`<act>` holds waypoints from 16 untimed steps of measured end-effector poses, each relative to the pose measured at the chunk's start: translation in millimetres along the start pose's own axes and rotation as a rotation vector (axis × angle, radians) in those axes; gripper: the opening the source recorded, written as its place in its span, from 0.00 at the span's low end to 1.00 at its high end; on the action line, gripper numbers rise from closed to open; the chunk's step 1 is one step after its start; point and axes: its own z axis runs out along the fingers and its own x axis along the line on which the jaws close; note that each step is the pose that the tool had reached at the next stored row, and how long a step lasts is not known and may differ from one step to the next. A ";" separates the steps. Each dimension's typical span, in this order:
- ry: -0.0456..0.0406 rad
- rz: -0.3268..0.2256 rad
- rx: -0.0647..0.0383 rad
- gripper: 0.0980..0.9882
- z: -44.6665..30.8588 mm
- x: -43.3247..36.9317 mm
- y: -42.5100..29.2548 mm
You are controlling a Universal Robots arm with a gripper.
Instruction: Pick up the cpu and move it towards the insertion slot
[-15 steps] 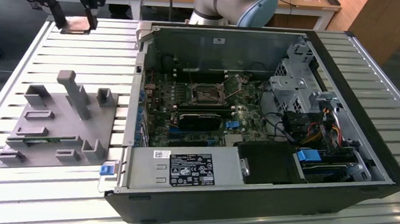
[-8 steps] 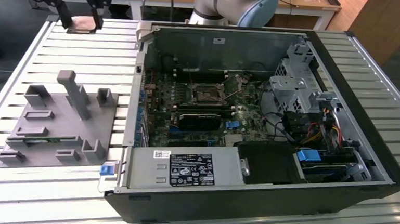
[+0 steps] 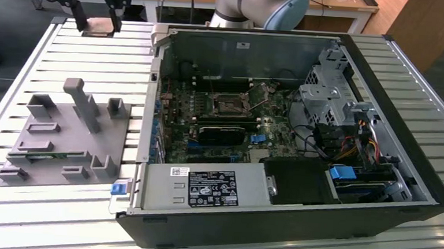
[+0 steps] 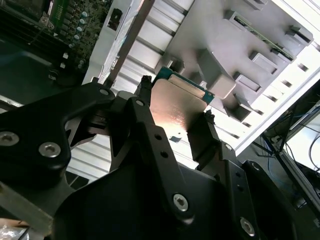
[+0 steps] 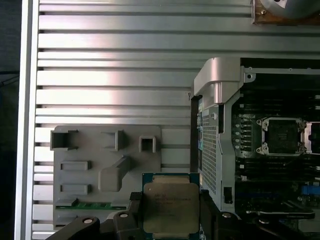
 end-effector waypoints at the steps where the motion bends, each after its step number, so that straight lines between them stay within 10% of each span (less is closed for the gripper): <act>1: -0.0001 0.000 0.000 0.50 0.0 -1.3 0.3; 16: 0.0000 0.000 0.000 0.50 0.1 -20.5 3.5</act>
